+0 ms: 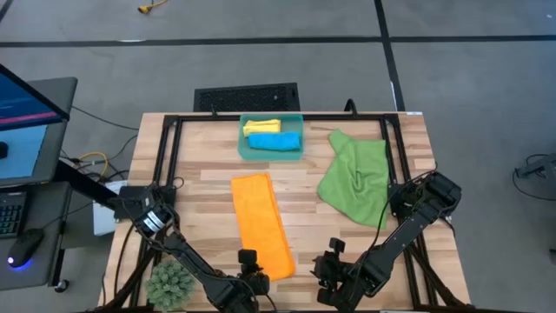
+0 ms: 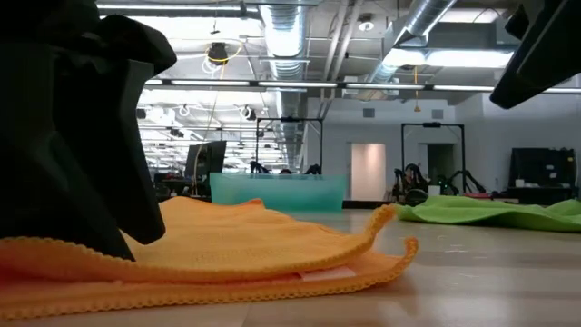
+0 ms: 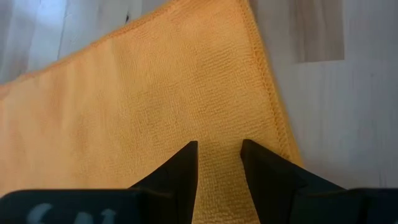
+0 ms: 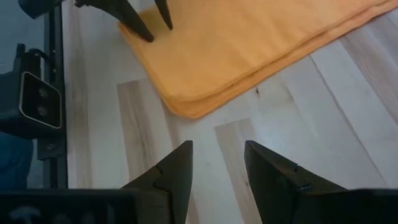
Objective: Roll microfiber towels into tight, uniform cylinder then place into a basket
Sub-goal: Fold the orange microfiber towel
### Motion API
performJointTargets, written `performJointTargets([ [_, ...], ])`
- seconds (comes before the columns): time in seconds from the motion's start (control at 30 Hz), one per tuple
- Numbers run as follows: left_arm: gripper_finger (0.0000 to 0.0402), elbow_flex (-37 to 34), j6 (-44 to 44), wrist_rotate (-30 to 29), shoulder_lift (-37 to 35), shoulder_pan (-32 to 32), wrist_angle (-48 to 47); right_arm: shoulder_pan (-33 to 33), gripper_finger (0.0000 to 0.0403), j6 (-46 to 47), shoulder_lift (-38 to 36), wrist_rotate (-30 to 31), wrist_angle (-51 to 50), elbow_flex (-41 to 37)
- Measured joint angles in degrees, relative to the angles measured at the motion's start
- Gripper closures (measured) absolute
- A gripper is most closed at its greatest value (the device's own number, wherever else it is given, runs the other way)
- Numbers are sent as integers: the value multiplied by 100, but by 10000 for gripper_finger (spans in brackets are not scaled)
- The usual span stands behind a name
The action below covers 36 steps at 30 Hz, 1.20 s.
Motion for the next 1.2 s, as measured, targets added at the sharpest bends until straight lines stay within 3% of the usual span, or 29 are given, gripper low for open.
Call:
performJointTargets([
  [0.27, 281, 152, 255, 35, 34, -126, -229, -14, 235, -129, 0, 7, 61, 0],
  [0.63, 281, 1110, 272, -287, 12, -614, -1120, -137, 235, -2706, 0, -14, 1669, 0],
  [0.8, 281, 979, 213, -166, 62, -762, -1049, -327, 235, -3425, 0, -337, 1994, 0],
  [0.97, 281, 676, 297, -168, 66, -777, -627, -574, 235, -3473, 7, -983, 2099, 0],
  [1.2, 281, 378, 218, 169, 71, -741, -511, -688, 235, -4200, 661, -1228, 2858, 0],
])
